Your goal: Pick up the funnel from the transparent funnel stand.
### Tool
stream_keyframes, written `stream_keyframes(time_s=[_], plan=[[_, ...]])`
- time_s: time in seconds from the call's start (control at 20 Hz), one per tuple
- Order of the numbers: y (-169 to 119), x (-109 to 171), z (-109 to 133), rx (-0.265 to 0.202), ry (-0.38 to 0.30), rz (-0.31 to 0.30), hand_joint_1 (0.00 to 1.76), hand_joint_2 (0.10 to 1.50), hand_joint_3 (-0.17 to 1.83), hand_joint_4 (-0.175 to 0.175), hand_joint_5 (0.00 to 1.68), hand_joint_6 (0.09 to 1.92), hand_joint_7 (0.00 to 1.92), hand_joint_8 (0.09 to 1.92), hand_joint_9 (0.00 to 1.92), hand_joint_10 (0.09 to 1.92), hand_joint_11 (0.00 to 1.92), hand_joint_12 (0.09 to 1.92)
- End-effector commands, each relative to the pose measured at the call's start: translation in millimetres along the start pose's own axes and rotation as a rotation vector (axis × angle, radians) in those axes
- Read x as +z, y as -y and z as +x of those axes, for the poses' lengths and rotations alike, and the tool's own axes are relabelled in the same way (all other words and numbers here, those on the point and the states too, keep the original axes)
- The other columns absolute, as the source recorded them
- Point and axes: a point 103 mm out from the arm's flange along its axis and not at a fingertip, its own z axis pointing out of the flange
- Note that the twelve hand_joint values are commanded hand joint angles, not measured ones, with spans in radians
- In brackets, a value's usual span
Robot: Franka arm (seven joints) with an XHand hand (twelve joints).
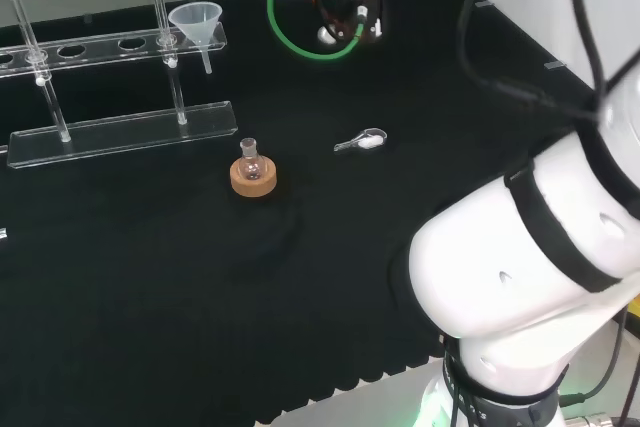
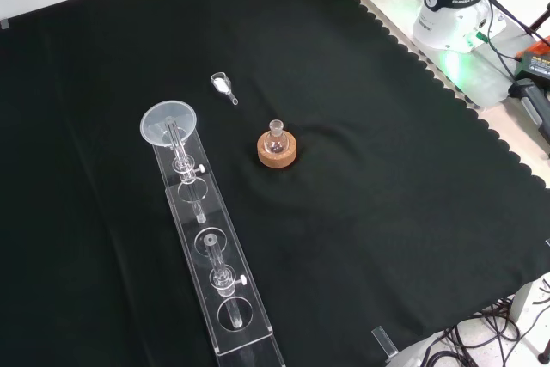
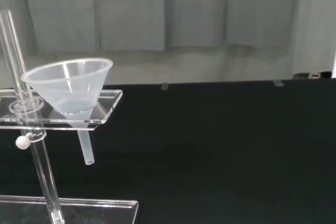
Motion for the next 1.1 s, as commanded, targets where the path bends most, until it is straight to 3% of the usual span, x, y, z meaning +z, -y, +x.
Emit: stream_keyframes(time_s=[0.05, 0.5, 1.1], plan=[[-64.9, 39.4, 5.6, -0.038, -0.044, 0.010, 0.07, 0.87, 0.28, -0.079, 0.12, 0.09, 0.05, 0.09, 0.00, 0.49, 0.00, 1.15], [-94.1, 65.1, 10.2, -0.103, -0.061, 0.085, 0.07, 0.87, 0.28, -0.082, 0.12, 0.09, 0.05, 0.09, 0.00, 0.50, 0.00, 1.16], [-126.6, 94.9, 47.7, -0.121, -0.082, 0.142, 0.08, 0.87, 0.28, -0.081, 0.10, 0.09, 0.05, 0.09, 0.00, 0.50, 0.00, 1.15]])
